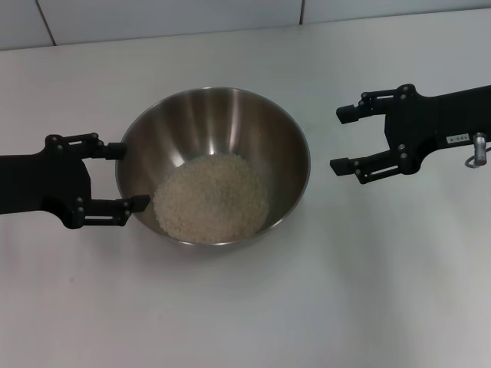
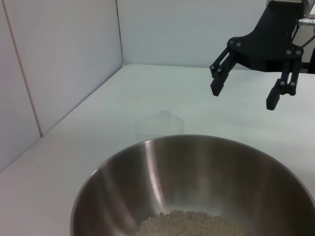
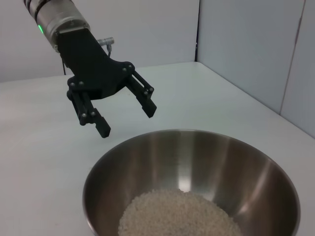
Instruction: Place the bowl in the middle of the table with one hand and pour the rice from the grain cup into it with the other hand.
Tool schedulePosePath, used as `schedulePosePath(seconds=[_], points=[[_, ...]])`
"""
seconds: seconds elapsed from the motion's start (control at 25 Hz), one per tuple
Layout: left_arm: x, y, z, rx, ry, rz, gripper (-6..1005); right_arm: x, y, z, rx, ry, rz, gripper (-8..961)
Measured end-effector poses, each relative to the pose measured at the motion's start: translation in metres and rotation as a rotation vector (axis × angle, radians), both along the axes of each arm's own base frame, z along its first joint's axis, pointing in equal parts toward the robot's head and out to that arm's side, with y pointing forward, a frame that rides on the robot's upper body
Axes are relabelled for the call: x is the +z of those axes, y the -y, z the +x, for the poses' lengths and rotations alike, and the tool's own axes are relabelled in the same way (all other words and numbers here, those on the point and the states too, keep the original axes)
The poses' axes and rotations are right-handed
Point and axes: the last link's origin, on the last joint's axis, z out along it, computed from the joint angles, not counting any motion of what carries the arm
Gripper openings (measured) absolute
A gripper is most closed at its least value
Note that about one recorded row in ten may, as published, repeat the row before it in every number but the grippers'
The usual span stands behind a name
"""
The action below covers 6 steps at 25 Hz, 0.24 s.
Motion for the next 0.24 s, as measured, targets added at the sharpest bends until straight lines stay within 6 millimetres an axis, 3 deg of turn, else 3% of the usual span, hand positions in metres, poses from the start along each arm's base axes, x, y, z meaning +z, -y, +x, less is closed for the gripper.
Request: schedulePosePath(seconds=[0.24], points=[[0.0001, -0.0006, 0.0009, -0.002, 0.001, 0.001, 829, -0.0001, -0.0011, 0.0009, -0.004, 0.005, 0.009, 825]])
